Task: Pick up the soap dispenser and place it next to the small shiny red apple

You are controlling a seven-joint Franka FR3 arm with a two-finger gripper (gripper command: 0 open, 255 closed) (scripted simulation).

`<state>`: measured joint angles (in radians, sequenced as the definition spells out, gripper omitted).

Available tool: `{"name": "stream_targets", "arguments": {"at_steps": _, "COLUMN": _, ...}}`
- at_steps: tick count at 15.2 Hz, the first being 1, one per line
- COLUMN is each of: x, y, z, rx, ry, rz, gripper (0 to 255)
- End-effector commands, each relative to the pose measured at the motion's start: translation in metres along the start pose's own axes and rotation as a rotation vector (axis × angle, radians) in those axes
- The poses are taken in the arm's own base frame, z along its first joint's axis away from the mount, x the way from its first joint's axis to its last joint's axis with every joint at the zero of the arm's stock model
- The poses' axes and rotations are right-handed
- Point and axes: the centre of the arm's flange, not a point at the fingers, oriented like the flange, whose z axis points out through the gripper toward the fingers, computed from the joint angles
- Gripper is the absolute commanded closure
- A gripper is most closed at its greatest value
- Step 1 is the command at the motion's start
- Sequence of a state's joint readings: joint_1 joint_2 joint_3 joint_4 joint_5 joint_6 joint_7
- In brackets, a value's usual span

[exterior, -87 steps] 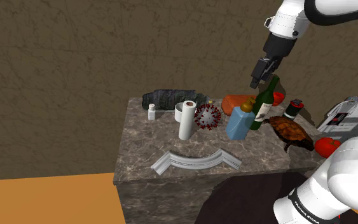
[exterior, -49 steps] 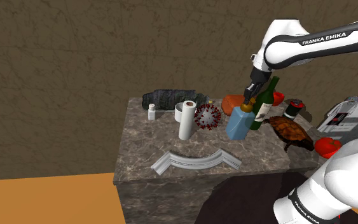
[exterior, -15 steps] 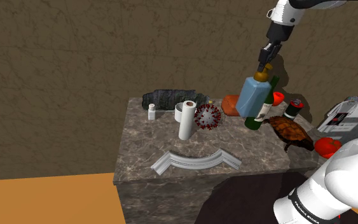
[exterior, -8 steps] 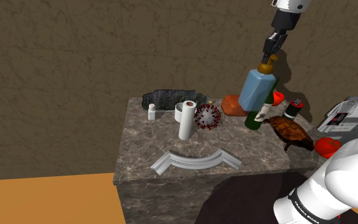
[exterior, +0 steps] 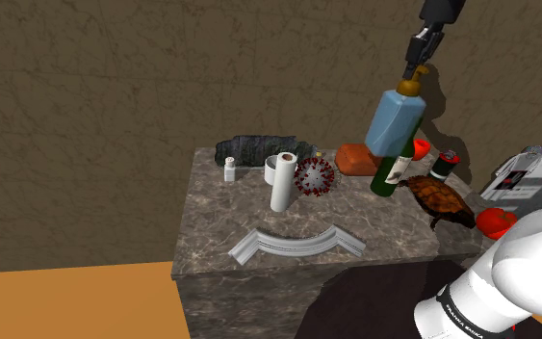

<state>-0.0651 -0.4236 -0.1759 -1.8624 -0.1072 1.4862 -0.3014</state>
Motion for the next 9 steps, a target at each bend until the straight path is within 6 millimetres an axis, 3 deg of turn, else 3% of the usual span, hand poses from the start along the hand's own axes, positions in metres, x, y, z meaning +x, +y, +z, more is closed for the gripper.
{"name": "stream_targets", "arguments": {"at_steps": 1, "x": 0.001, "y": 0.000, "z": -0.011, "rx": 0.000, "ry": 0.000, "rz": 0.000, "gripper": 255}}
{"name": "stream_targets", "arguments": {"at_steps": 9, "x": 0.002, "y": 0.002, "z": -0.053, "rx": 0.000, "ry": 0.000, "rz": 0.000, "gripper": 255}}
